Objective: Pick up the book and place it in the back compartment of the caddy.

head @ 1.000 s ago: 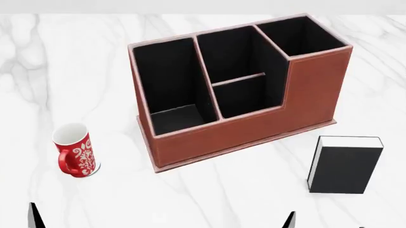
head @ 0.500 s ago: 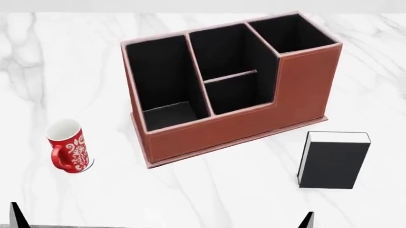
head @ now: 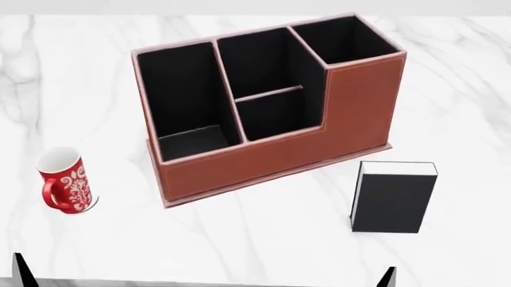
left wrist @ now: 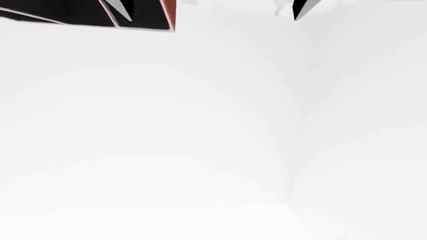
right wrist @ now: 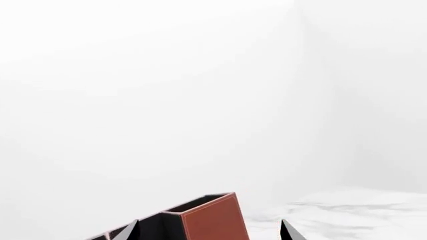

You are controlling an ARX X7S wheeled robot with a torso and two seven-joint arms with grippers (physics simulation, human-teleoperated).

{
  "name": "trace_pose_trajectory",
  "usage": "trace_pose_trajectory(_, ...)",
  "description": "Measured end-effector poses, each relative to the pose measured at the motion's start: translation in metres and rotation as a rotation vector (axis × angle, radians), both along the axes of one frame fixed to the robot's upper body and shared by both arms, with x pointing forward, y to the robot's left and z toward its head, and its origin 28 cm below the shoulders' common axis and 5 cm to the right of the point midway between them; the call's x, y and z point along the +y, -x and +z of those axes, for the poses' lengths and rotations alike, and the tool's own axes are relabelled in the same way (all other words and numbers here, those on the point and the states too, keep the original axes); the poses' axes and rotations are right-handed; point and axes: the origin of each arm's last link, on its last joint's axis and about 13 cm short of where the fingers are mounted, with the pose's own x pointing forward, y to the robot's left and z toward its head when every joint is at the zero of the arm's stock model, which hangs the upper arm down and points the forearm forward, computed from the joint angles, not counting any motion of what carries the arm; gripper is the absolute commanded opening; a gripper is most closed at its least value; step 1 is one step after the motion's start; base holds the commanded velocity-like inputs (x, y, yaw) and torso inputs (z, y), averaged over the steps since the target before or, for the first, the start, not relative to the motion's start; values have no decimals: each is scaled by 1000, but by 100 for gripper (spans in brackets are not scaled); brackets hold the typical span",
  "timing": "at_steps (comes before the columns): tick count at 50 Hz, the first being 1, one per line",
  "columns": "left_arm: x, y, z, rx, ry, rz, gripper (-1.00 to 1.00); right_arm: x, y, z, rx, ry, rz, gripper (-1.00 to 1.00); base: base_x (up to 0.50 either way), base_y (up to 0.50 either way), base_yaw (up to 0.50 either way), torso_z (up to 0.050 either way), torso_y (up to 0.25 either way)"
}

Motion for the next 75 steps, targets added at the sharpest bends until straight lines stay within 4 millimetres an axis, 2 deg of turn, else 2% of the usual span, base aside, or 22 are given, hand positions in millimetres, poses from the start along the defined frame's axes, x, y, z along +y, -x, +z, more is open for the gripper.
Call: trace_pose_trajectory(75,1,-1,0,4,6,5,100,-1,6,3,-74,-20,-12,100,-7,-126,0,0,0)
